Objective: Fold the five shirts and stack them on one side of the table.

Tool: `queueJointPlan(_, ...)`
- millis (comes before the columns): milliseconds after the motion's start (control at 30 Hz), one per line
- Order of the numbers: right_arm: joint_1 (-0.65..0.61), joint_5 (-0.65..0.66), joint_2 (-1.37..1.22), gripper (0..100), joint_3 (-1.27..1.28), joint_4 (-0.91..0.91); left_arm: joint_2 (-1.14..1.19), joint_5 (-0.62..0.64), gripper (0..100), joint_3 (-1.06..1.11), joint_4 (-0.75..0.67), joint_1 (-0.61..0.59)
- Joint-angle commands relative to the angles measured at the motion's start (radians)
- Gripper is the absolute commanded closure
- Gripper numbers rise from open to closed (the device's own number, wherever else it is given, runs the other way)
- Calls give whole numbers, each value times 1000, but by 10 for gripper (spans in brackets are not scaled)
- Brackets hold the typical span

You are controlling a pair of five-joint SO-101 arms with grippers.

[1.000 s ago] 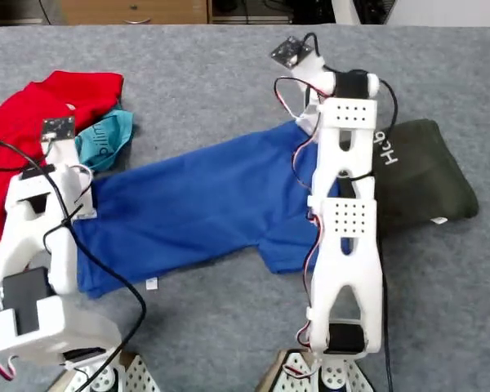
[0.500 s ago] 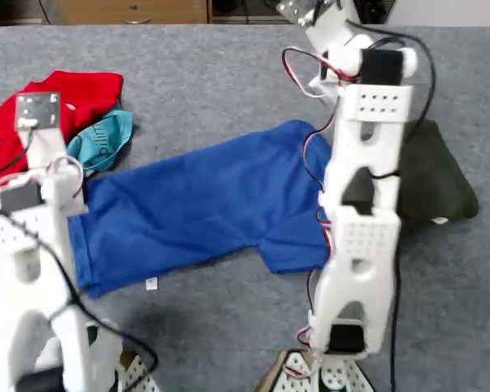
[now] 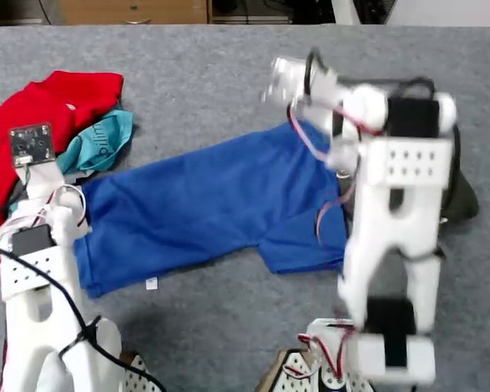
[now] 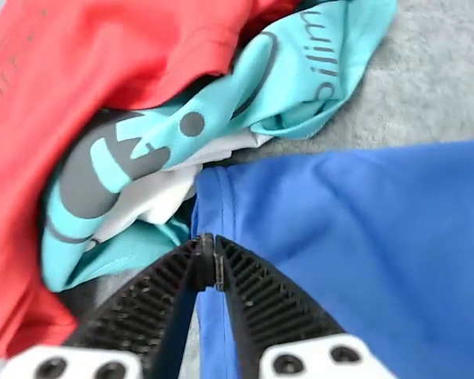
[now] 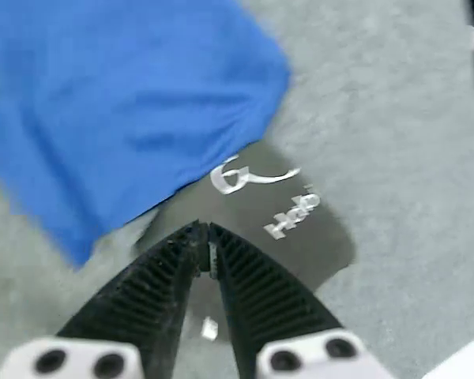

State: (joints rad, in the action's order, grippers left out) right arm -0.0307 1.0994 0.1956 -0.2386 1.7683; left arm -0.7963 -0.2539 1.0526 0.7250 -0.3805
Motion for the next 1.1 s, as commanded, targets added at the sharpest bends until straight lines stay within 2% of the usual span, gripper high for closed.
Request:
queueJointPlan(0, -10, 71, 208, 990, 271, -12, 59, 58, 981, 21, -133, -9)
queueJointPlan(133, -10, 83, 344, 989, 533, -66, 174, 153, 981, 25, -236, -37)
queueJointPlan(233, -10, 150, 418, 975, 723, -92, 269, 164, 981, 12, -311, -60)
queueJointPlan(433, -12, 227, 504, 816, 1040, -176, 423, 161, 981, -66, -331, -71)
queueJointPlan(567, -15, 230, 512, 778, 1147, -265, 446, 163, 981, -78, -330, -69)
queueJointPlan(867, -153, 195, 510, 778, 1336, -486, 446, 160, 981, -78, -330, -63)
queueJointPlan(1067, -156, 196, 510, 778, 1400, -606, 446, 158, 981, -78, -330, -63)
